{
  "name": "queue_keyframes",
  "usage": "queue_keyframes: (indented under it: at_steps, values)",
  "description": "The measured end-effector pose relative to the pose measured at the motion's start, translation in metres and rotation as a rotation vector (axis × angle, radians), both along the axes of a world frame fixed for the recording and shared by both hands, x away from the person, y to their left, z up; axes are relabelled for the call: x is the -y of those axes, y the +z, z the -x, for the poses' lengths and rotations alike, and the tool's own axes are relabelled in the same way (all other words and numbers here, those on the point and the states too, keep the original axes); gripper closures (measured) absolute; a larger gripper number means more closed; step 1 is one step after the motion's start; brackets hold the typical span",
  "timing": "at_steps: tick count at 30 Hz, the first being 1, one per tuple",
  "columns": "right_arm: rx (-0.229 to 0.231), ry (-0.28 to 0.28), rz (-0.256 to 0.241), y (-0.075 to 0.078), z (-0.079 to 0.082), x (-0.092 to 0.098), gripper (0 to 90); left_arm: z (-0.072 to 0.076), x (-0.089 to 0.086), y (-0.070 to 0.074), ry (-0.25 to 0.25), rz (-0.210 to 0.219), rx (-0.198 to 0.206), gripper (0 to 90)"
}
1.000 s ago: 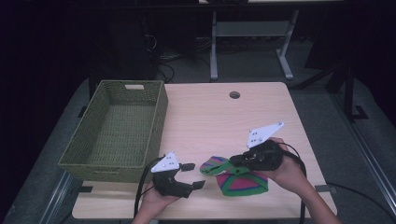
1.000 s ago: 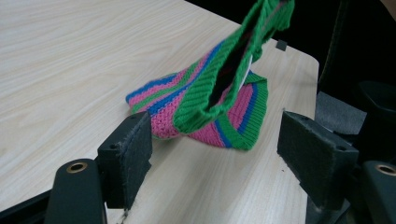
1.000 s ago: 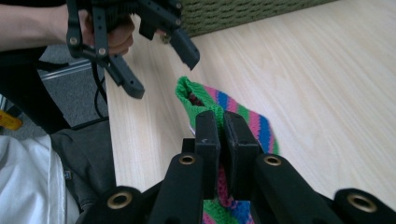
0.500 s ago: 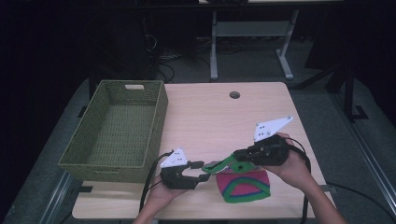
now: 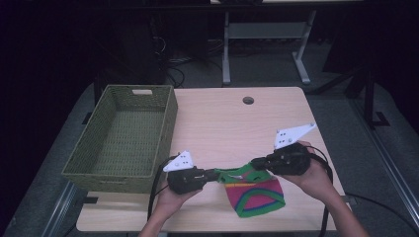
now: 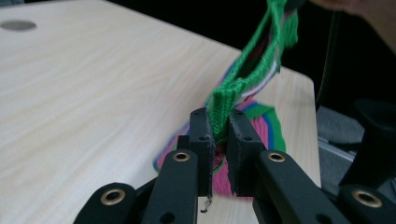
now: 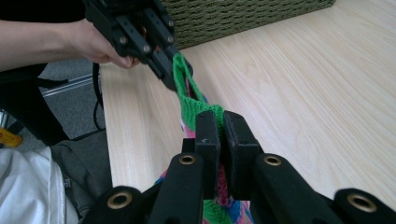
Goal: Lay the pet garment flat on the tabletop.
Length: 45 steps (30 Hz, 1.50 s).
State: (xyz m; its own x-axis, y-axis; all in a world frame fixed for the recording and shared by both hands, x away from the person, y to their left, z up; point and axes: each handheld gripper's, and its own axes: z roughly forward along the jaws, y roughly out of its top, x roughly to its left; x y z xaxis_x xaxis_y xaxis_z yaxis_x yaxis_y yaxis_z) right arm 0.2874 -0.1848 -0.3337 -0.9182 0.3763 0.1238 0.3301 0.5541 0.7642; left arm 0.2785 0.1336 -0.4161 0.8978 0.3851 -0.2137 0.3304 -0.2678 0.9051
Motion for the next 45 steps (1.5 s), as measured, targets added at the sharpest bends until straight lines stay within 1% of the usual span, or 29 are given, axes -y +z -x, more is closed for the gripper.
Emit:
queue_keyframes:
  at_steps: [7, 11, 12, 13, 14, 16, 17, 19, 21, 25, 26, 27, 28, 30, 31, 32, 33, 34, 35, 37, 38, 39, 40, 43, 45]
  values:
    - [0.006, 0.0, -0.006, 0.001, 0.001, 0.002, 84.7, -0.006, -0.001, 0.018, 0.034, 0.009, 0.038, 81.8]
    - [0.005, 0.0, -0.009, 0.002, 0.0, 0.002, 84.7, -0.011, 0.001, 0.027, 0.045, -0.004, 0.053, 81.9]
    - [0.005, 0.001, -0.005, 0.001, 0.0, 0.002, 84.7, -0.012, 0.002, 0.029, 0.049, -0.013, 0.06, 82.1]
    - [0.006, 0.001, -0.005, 0.001, -0.001, 0.002, 84.7, -0.016, 0.004, 0.032, 0.055, -0.016, 0.059, 82.1]
    - [0.006, 0.001, -0.005, 0.001, -0.001, 0.002, 84.7, -0.016, 0.004, 0.032, 0.055, -0.016, 0.059, 82.1]
    - [0.0, -0.001, -0.009, 0.0, -0.005, 0.002, 84.7, -0.02, 0.005, 0.035, 0.054, -0.036, 0.066, 82.2]
    - [-0.004, -0.005, -0.011, -0.001, -0.006, 0.002, 84.7, -0.025, 0.007, 0.037, 0.055, -0.041, 0.068, 82.2]
    - [-0.008, -0.008, -0.009, -0.002, -0.009, 0.003, 84.6, -0.03, 0.009, 0.038, 0.059, -0.046, 0.066, 82.1]
    - [-0.014, -0.014, -0.012, -0.003, -0.013, 0.005, 84.6, -0.035, 0.011, 0.038, 0.059, -0.055, 0.064, 82.1]
    - [-0.033, -0.036, -0.012, -0.007, -0.023, 0.013, 84.5, -0.042, 0.018, 0.036, 0.06, -0.059, 0.058, 82.1]
    - [-0.033, -0.036, -0.012, -0.007, -0.023, 0.013, 84.5, -0.042, 0.018, 0.036, 0.06, -0.059, 0.058, 82.1]
    - [-0.037, -0.05, -0.01, -0.009, -0.027, 0.016, 84.5, -0.046, 0.02, 0.033, 0.062, -0.061, 0.046, 82.1]
    - [-0.042, -0.056, -0.009, -0.01, -0.03, 0.018, 84.5, -0.049, 0.021, 0.031, 0.064, -0.066, 0.043, 82.1]
    - [-0.048, -0.067, -0.007, -0.011, -0.033, 0.02, 84.5, -0.053, 0.023, 0.027, 0.068, -0.058, 0.028, 82.1]
    - [-0.049, -0.068, -0.007, -0.012, -0.035, 0.022, 84.5, -0.053, 0.023, 0.027, 0.068, -0.058, 0.028, 82.1]
    - [-0.049, -0.068, -0.007, -0.012, -0.035, 0.022, 84.5, -0.055, 0.024, 0.026, 0.071, -0.051, 0.021, 82.1]
    - [-0.049, -0.077, -0.002, -0.014, -0.039, 0.023, 84.5, -0.058, 0.026, 0.023, 0.078, -0.048, 0.013, 82.1]
    - [-0.056, -0.081, 0.0, -0.014, -0.041, 0.023, 84.5, -0.058, 0.026, 0.023, 0.078, -0.048, 0.013, 82.1]
    - [-0.06, -0.081, 0.0, -0.015, -0.044, 0.023, 84.5, -0.061, 0.027, 0.021, 0.089, -0.043, 0.006, 82.1]
    - [-0.058, -0.087, 0.015, -0.017, -0.049, 0.023, 84.2, -0.063, 0.027, 0.02, 0.093, -0.046, 0.005, 82.1]
    - [-0.052, -0.09, 0.025, -0.017, -0.052, 0.022, 84.2, -0.065, 0.029, 0.018, 0.106, -0.051, 0.0, 82.1]
    - [-0.054, -0.092, 0.029, -0.018, -0.054, 0.021, 84.2, -0.066, 0.029, 0.017, 0.11, -0.056, 0.003, 82.1]
    - [-0.054, -0.092, 0.029, -0.018, -0.054, 0.021, 84.2, -0.066, 0.029, 0.017, 0.11, -0.056, 0.003, 82.0]
    - [-0.06, -0.095, 0.037, -0.019, -0.063, 0.021, 84.2, -0.071, 0.03, 0.014, 0.123, -0.051, -0.006, 82.0]
    - [-0.059, -0.098, 0.039, -0.019, -0.064, 0.021, 84.2, -0.074, 0.03, 0.012, 0.128, -0.057, -0.011, 82.0]
